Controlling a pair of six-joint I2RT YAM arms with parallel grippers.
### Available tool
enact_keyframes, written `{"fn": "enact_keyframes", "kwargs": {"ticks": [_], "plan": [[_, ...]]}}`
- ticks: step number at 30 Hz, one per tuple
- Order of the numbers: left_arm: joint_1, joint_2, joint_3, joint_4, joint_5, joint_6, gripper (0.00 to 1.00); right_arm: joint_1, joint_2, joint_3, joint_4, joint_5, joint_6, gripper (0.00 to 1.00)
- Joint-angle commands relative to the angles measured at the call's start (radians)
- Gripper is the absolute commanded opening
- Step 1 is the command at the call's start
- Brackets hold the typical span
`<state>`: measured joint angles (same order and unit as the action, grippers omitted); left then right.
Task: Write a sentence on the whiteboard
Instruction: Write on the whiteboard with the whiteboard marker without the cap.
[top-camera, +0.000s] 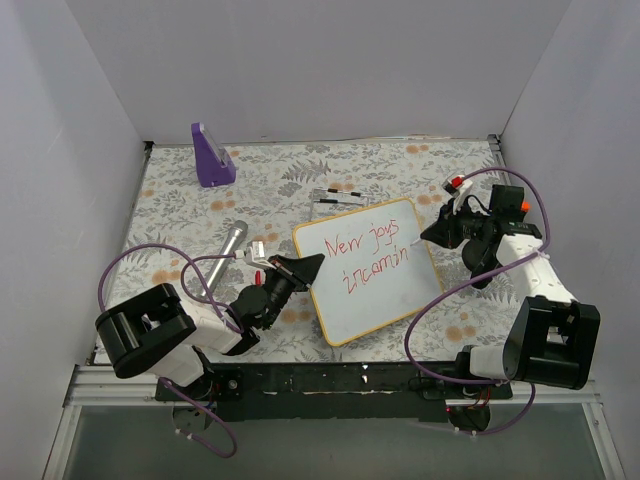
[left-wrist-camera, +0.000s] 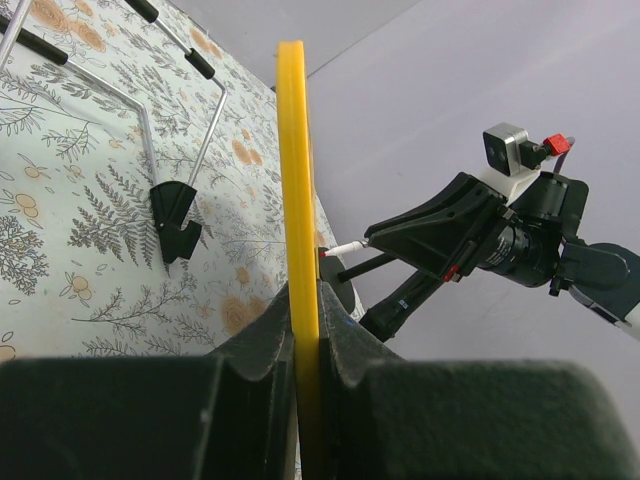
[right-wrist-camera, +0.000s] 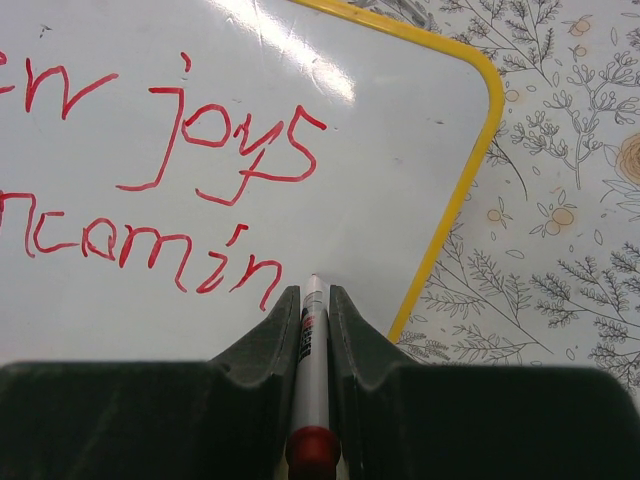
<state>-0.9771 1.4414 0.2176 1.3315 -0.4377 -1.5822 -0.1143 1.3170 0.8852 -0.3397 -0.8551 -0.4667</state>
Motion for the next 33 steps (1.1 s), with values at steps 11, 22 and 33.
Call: {"fn": "enact_keyframes", "kwargs": {"ticks": [11,22,33], "plan": [[-0.005,-0.019,-0.007,0.271,0.036,0.077,0.0,0.024,0.022,-0.012,0.027,-0.038,0.014,0.01],[-0.005,-0.027,-0.012,0.27,0.031,0.079,0.0,0.033,0.019,0.001,-0.067,-0.039,-0.052,0.01],[-0.003,-0.021,-0.015,0.281,0.03,0.079,0.0,0.034,-0.001,-0.012,-0.134,-0.016,-0.105,0.01]]}}
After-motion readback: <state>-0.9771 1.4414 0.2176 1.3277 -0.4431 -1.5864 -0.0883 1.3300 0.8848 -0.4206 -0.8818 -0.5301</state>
